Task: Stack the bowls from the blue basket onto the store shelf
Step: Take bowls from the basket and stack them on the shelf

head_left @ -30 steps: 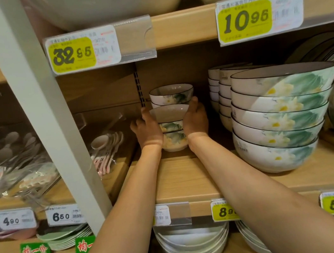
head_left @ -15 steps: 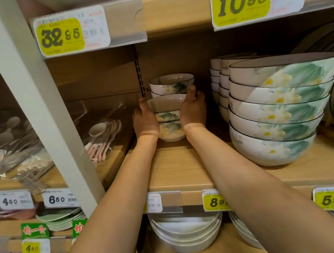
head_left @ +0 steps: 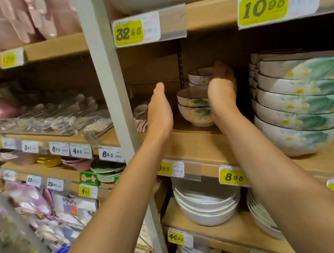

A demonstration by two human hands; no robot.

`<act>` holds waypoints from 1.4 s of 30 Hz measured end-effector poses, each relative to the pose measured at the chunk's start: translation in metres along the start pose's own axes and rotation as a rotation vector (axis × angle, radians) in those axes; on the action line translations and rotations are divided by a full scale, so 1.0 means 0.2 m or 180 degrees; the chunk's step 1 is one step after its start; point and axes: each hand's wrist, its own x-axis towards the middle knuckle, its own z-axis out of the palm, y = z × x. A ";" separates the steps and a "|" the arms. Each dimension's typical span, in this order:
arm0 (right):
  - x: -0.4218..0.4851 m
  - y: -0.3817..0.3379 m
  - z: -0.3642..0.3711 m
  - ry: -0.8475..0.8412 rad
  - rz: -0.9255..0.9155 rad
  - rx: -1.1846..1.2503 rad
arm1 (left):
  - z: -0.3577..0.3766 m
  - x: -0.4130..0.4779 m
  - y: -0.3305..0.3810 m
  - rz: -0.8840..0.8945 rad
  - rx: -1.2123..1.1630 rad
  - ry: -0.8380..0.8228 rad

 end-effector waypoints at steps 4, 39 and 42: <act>-0.26 -0.06 -0.12 -0.0204 0.0302 0.0538 | -0.15 -0.22 0.05 0.0117 -0.0307 -0.0410; -2.32 1.23 -0.07 -0.2067 0.3218 -0.0444 | -2.05 -1.10 -1.02 -0.1660 0.1577 0.0320; -2.37 1.38 0.03 -0.2068 0.3467 -0.0552 | -2.16 -1.01 -1.09 -0.1716 0.1639 0.0258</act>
